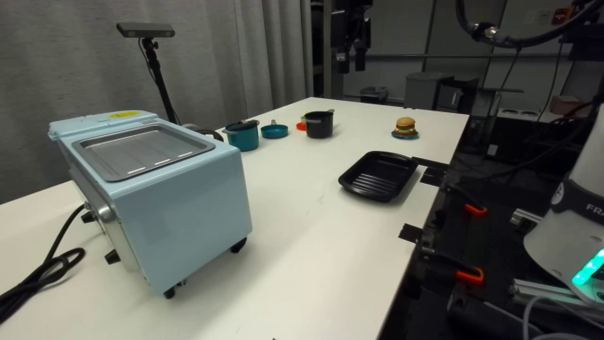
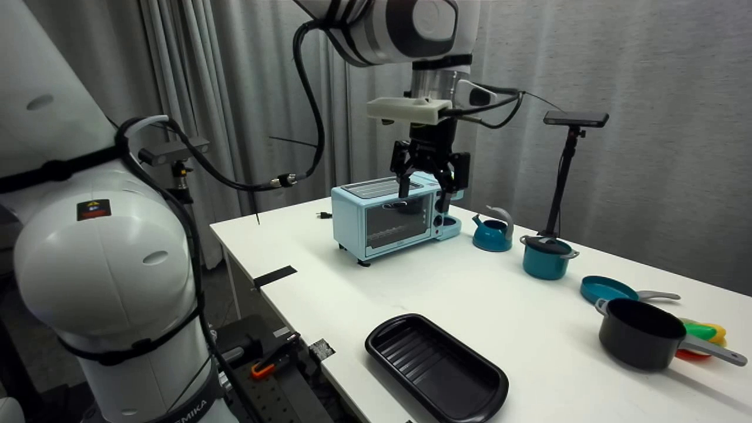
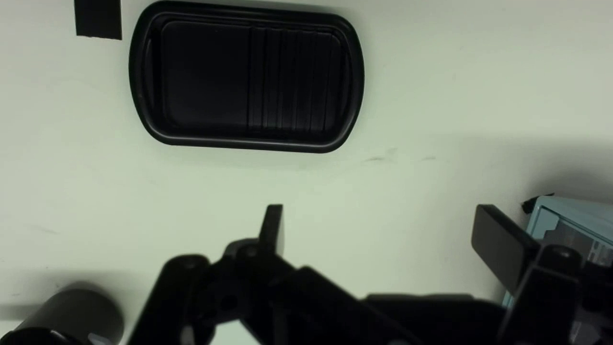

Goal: Transfer the lid from the pot to the pan

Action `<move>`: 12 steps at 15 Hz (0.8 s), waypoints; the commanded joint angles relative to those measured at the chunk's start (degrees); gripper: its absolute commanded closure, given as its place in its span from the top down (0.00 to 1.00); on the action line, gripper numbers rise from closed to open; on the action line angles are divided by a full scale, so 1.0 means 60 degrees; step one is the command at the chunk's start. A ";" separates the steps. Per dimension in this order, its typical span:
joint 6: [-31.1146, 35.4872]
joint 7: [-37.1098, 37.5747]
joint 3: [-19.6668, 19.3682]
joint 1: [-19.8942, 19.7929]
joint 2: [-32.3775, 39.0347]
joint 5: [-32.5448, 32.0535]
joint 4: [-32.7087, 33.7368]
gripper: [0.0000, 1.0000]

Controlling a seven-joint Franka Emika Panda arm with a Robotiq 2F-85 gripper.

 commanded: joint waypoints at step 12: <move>0.0768 -0.0283 0.0099 -0.0324 0.2352 0.0344 0.1877 1.00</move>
